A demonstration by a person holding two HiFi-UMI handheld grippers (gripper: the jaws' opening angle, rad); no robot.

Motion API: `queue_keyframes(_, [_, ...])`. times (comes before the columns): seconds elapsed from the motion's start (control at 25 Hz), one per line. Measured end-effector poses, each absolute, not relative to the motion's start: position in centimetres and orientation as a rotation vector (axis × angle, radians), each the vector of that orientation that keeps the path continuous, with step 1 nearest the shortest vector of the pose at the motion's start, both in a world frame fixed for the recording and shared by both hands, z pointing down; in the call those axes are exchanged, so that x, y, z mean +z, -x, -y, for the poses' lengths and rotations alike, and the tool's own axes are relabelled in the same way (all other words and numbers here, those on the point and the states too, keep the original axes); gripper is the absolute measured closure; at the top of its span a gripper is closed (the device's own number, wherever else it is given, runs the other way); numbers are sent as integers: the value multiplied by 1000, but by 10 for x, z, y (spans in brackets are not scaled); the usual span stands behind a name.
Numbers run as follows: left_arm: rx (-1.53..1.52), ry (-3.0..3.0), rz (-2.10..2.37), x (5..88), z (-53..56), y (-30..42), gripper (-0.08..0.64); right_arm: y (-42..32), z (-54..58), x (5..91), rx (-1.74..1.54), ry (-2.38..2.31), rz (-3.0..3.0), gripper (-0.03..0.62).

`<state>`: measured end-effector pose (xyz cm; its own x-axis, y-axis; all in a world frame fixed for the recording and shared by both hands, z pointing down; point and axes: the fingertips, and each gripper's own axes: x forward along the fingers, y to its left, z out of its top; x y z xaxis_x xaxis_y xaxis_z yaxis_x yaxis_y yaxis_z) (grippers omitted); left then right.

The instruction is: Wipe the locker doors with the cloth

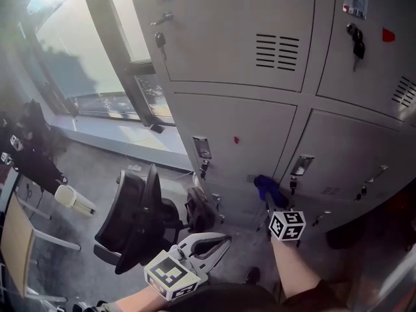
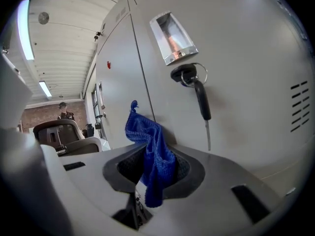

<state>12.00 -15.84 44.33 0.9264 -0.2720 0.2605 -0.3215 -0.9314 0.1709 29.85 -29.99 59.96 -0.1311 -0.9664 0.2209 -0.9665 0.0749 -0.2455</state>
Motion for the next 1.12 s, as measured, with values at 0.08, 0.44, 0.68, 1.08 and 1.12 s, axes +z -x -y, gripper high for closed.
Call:
queue_keyframes(0.08, [345, -2873, 480, 441, 154, -126, 552, -296, 298, 596, 542, -2047, 2357, 514])
queue_keyframes(0.44, [311, -2818, 659, 443, 133, -135, 552, -256, 260, 558, 533, -1809, 2641, 514])
queue_keyframes(0.68, [269, -2862, 514, 439, 101, -131, 552, -255, 187, 527, 423, -1859, 2603, 514])
queue_keyframes(1.08, [152, -2900, 103, 437, 20, -63, 552, -243, 14, 492, 272, -2258, 2210, 514])
queue_keyframes(1.12, [149, -2892, 62, 440, 11, -58, 552, -236, -3, 492, 270, -2281, 2179, 514])
